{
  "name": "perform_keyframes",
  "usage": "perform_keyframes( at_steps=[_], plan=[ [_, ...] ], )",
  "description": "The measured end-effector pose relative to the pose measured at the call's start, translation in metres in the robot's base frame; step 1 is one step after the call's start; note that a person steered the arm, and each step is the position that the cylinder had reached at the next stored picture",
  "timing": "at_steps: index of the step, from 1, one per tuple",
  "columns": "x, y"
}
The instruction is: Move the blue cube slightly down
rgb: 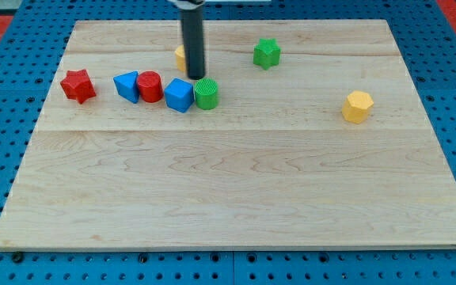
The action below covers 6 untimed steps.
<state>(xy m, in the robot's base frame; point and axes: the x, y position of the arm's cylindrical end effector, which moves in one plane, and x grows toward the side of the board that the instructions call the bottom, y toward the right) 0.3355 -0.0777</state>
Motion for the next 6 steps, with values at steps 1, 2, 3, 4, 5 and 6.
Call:
perform_keyframes(
  at_steps=[1, 2, 3, 4, 5, 6],
  plan=[
    [0.035, -0.04],
    [0.046, -0.042],
    [0.044, -0.03],
    [0.03, -0.008],
    [0.082, 0.013],
    [0.089, 0.007]
  ],
)
